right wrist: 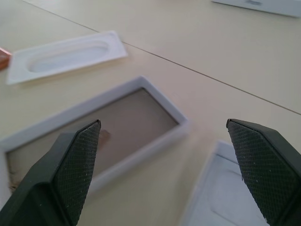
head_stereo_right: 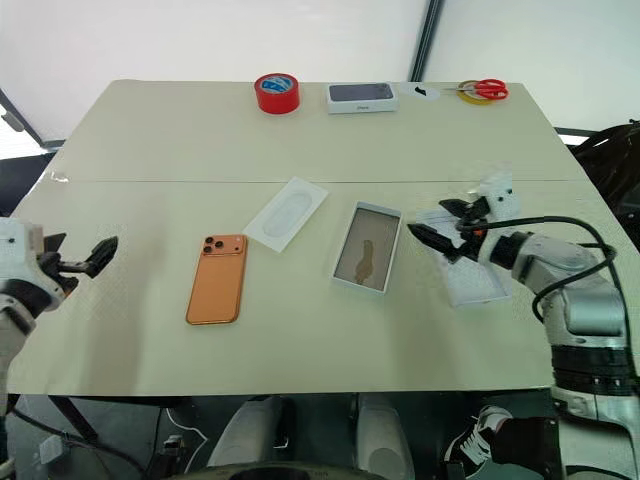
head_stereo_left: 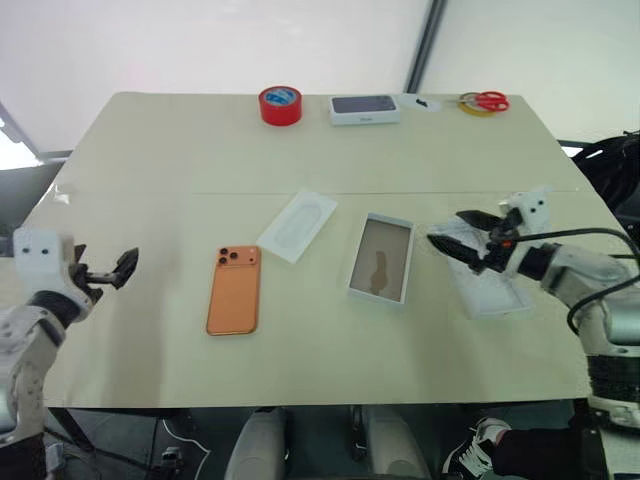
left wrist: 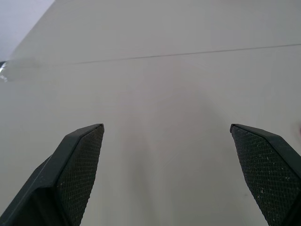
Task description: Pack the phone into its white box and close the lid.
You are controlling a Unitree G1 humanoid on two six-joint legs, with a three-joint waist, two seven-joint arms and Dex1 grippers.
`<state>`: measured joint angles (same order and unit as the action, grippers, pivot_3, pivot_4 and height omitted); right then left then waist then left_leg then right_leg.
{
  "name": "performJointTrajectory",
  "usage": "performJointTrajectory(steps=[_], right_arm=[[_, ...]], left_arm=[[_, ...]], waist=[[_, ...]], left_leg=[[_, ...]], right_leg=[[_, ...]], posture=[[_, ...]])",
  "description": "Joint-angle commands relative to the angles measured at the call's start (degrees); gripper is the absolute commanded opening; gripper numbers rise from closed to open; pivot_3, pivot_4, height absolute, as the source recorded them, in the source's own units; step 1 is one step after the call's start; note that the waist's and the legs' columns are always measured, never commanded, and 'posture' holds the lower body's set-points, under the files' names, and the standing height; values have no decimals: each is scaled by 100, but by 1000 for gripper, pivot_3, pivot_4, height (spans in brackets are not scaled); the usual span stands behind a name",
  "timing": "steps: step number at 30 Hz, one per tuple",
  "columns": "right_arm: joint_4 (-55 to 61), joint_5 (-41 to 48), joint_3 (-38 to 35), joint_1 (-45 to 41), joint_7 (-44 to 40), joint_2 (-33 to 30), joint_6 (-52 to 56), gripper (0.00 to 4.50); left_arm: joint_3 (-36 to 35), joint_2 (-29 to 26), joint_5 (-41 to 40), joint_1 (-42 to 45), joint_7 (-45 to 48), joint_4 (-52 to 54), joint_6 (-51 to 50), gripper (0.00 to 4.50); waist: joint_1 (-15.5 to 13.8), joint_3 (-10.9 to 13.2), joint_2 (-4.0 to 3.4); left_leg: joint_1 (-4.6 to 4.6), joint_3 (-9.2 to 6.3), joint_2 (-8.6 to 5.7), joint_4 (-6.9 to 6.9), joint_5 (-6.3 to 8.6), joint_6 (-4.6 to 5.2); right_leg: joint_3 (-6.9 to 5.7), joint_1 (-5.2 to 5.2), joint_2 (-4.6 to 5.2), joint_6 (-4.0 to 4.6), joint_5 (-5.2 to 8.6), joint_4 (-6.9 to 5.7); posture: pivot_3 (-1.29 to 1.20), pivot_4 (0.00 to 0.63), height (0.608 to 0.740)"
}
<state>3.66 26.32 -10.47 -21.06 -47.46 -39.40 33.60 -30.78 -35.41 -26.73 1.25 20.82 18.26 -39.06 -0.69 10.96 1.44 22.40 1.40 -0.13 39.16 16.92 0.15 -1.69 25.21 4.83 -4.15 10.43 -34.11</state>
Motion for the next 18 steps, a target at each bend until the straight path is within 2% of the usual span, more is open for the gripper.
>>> performJointTrajectory(steps=[1,7,12,18], right_arm=[[472,136,185,-248,2,117,0,4468],[1004,-26,844,-382,177,432,44,4468],[1320,-19,1028,-274,296,512,124,4468],[1807,96,1002,33,458,524,275,4468]], left_arm=[[463,130,-96,447,-131,293,-175,4500],[1585,554,-86,1830,-335,-205,-1028,4500],[2304,911,52,3067,-497,-1067,-1987,4500],[2370,1338,-18,4282,-376,-2695,-2690,4500]], waist=[[-9,0,0],[0,-1,2],[-4,-1,2],[17,0,3]], left_leg=[[0,0,-1,0,0,0],[0,-6,-6,5,-1,0],[-1,-8,-9,5,-1,0],[-1,-9,-12,4,-1,0]], right_leg=[[1,0,1,-1,-1,0],[-1,-9,-1,-20,-12,-3],[-1,-9,-4,-23,-13,-6],[-2,-8,-11,-25,-13,-6]], posture=[[0,150,732],[0,150,732],[0,150,732],[0,150,732]])
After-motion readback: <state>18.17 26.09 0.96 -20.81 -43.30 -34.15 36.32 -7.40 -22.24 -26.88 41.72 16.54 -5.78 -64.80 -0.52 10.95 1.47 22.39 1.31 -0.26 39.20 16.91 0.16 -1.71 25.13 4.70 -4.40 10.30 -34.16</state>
